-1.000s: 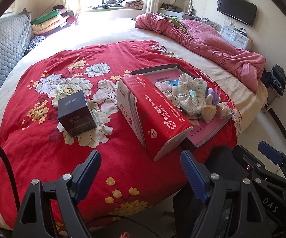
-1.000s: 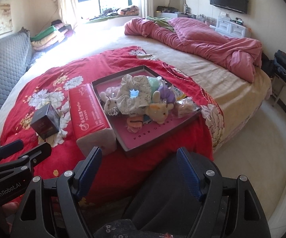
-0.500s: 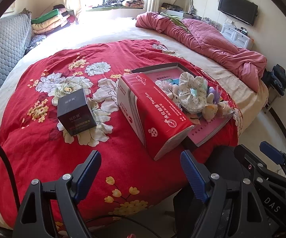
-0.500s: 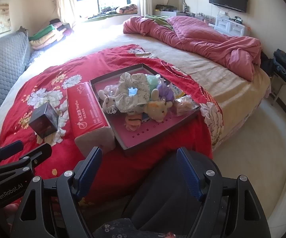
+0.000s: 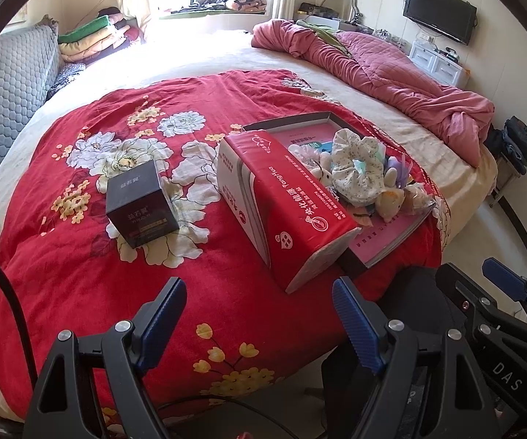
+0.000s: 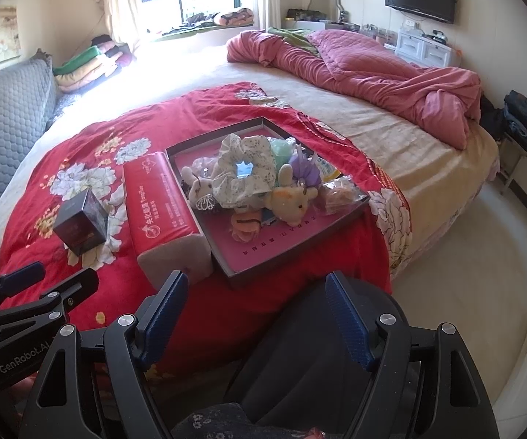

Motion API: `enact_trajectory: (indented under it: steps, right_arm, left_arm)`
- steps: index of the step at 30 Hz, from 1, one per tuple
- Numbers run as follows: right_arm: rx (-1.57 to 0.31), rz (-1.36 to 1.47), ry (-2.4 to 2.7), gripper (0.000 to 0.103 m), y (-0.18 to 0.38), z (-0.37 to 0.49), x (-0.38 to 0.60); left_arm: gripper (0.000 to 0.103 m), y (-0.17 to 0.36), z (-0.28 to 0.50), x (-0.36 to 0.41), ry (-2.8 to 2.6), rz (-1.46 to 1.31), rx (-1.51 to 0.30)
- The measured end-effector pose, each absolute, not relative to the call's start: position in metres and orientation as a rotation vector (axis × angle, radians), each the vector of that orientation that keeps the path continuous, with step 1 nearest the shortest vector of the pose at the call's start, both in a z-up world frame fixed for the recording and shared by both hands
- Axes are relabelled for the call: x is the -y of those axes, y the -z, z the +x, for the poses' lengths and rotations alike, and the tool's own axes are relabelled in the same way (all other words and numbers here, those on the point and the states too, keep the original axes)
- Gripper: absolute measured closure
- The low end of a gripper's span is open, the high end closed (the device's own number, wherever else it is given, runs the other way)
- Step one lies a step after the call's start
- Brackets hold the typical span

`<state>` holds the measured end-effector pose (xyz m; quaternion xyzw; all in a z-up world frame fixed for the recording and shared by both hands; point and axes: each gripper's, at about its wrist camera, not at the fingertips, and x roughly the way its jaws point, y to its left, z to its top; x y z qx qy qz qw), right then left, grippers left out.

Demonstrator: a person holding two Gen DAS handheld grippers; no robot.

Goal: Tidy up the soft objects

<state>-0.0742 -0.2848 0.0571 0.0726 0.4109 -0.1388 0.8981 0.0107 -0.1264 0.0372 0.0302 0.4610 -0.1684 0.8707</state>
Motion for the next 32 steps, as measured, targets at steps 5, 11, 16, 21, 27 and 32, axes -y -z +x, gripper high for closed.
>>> enact_trajectory:
  steps: [5,11,16,21,27,32]
  right_arm:
    - [-0.848,0.151,0.289,0.025,-0.056,-0.075,0.285]
    - [-0.851,0.153,0.288,0.025,-0.056,-0.075,0.285]
    - [-0.861,0.157,0.284,0.024,-0.055,-0.075,0.285]
    - [-0.865,0.156,0.281,0.025,-0.054,-0.074,0.284]
    - [-0.865,0.156,0.280,0.024,-0.053,-0.073,0.283]
    - [-0.851,0.133,0.263,0.025,-0.051,-0.066,0.278]
  left_arm:
    - [0.022,-0.037,0.010,0.127,0.349,0.063,-0.965]
    - [0.022,-0.036,0.011,0.126,0.346,0.065,-0.964]
    - [0.022,-0.036,0.011,0.127,0.337,0.078,-0.964]
    - [0.022,-0.035,0.011,0.127,0.333,0.080,-0.966]
    - [0.022,-0.032,0.011,0.129,0.319,0.092,-0.970]
    - [0.022,-0.021,0.016,0.118,0.343,0.036,-0.978]
